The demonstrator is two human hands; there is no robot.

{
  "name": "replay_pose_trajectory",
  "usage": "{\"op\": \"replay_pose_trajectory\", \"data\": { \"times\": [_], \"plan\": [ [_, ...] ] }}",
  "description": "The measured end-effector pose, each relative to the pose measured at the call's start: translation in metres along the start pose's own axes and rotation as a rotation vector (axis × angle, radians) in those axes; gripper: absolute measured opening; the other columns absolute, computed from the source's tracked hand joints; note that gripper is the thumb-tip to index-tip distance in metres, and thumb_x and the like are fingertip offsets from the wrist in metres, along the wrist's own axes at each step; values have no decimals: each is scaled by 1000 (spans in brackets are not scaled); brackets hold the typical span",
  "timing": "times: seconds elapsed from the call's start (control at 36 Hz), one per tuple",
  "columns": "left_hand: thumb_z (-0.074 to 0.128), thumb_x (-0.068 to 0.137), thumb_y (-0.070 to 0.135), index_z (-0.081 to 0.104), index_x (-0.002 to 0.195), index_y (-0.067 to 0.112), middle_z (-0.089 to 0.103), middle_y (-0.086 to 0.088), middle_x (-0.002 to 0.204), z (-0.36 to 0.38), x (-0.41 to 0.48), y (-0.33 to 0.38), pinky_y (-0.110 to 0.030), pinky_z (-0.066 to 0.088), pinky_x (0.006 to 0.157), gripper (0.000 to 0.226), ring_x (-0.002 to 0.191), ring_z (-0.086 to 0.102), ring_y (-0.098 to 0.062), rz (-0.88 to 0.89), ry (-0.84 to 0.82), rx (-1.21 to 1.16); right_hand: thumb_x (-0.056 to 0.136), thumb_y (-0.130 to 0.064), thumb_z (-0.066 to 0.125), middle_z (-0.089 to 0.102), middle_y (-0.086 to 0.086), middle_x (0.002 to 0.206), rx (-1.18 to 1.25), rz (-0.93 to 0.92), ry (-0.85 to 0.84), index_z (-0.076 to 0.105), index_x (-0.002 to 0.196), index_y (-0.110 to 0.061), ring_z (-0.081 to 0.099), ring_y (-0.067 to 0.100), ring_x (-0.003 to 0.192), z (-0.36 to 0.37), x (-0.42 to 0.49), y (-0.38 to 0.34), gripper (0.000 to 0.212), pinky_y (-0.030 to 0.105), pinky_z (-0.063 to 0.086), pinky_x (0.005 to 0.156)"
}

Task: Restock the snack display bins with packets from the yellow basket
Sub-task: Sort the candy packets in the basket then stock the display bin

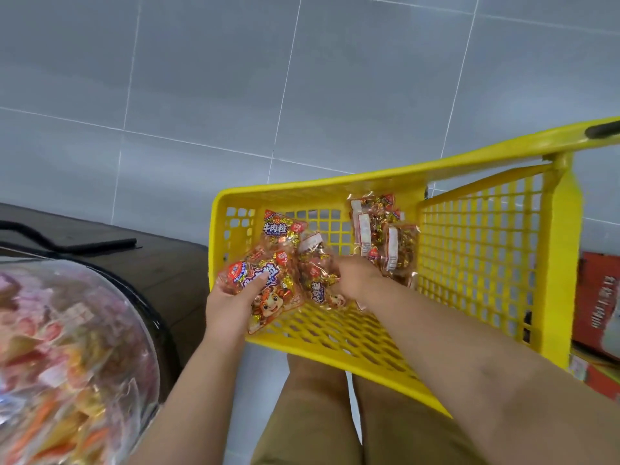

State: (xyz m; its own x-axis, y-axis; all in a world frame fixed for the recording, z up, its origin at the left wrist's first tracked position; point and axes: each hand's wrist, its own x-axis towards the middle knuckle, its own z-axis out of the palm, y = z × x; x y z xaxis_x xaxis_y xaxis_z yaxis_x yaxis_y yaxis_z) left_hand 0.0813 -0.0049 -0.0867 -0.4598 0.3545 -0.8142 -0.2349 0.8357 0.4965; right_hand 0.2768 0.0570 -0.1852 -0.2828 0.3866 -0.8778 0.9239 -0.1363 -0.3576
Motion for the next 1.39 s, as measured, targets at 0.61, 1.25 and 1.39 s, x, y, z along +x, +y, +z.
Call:
{"op": "replay_pose_trajectory", "data": {
  "times": [0.61,1.25,1.39],
  "plan": [
    [75,79,7,63,117,7,73,-17,101,-83,-130,30,-50,58,79,40,88,71,-33,51,38,-594,73,-27,80,56,-12,99,858,-184,215,48,114,-24,55,0,80,-60,-178,-67,51,12,47,48],
    [95,27,49,36,146,10,52,-16,140,-454,-207,-121,-54,36,108,138,130,48,-35,285,233,-974,78,-20,75,74,2,93,579,-574,-63,64,103,-14,71,21,85,150,-263,-388,28,36,57,74],
    [86,49,36,52,131,4,68,-17,115,-519,-225,-161,-42,55,82,94,99,69,-31,299,364,-982,77,-26,77,70,9,103,440,-590,-58,64,102,-10,65,28,101,221,-279,-443,33,48,51,92]
  ]
}}
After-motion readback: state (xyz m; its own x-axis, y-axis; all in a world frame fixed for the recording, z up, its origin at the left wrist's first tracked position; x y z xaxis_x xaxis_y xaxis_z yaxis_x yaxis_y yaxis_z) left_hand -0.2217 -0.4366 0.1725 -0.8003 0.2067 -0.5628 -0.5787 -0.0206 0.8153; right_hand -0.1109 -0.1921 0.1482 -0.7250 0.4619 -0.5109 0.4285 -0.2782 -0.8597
